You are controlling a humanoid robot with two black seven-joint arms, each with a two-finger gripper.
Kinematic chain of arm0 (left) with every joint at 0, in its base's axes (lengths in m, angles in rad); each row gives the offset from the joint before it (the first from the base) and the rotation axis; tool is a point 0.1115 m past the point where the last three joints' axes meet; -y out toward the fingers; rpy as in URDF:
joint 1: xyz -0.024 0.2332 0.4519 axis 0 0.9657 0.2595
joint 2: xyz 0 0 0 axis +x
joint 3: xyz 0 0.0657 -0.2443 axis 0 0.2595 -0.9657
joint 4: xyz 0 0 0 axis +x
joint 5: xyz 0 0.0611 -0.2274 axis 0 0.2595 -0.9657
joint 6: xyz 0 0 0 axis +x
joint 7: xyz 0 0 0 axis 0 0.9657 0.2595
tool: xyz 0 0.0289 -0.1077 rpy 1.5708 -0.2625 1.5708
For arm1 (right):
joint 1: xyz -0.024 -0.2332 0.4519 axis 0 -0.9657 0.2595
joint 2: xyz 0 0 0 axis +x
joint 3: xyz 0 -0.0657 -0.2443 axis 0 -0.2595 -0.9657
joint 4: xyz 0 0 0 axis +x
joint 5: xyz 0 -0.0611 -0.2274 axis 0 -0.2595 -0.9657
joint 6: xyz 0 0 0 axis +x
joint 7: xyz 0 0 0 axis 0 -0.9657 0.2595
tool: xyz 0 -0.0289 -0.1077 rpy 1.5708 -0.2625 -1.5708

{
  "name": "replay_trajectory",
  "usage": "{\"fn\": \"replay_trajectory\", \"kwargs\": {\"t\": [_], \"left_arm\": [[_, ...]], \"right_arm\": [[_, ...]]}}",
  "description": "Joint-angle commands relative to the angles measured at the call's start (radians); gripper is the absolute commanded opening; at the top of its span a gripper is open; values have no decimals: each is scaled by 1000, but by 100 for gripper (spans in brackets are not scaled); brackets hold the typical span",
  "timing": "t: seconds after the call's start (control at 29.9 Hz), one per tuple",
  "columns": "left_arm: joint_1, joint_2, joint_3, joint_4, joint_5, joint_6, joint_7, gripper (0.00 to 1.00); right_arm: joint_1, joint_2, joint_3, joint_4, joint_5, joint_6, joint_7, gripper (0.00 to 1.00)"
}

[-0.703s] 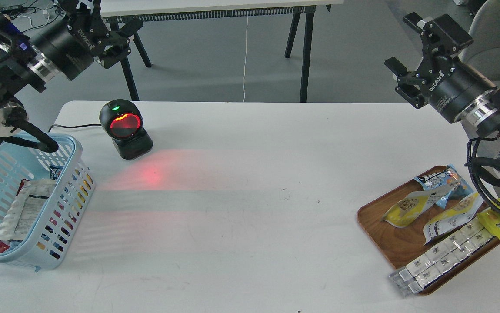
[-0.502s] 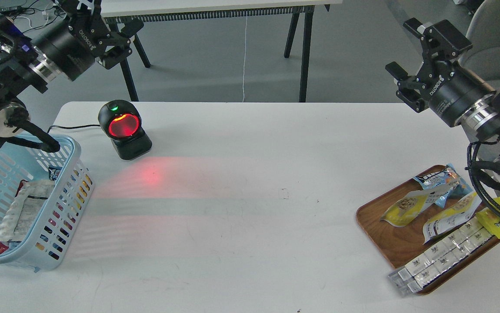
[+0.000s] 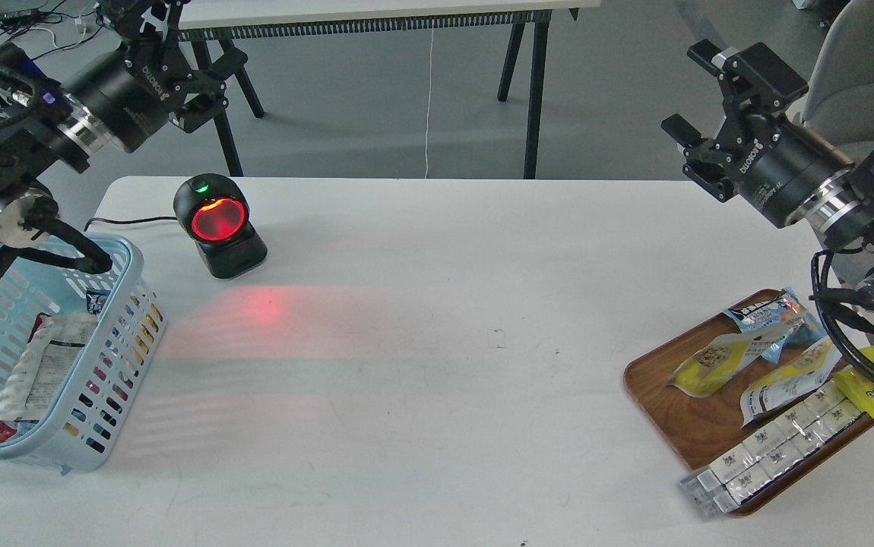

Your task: Scan snack and place in basket

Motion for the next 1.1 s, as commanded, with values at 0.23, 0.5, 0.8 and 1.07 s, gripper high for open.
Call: {"fn": "replay_trajectory", "kwargs": {"t": [0.23, 0.5, 0.8, 1.07], "left_arm": [[-1, -18, 0, -9, 27, 0, 0, 100], [5, -18, 0, -3, 27, 0, 0, 100], [13, -21, 0, 1, 27, 0, 0, 100], [19, -24, 0, 15, 28, 0, 0, 100]], "right_arm": [[353, -179, -357, 13, -566, 4, 0, 98], [522, -274, -467, 55, -1125, 13, 0, 91], [557, -376, -469, 197, -1418, 13, 0, 90], [545, -410, -490, 213, -1665, 13, 0, 90]]}}
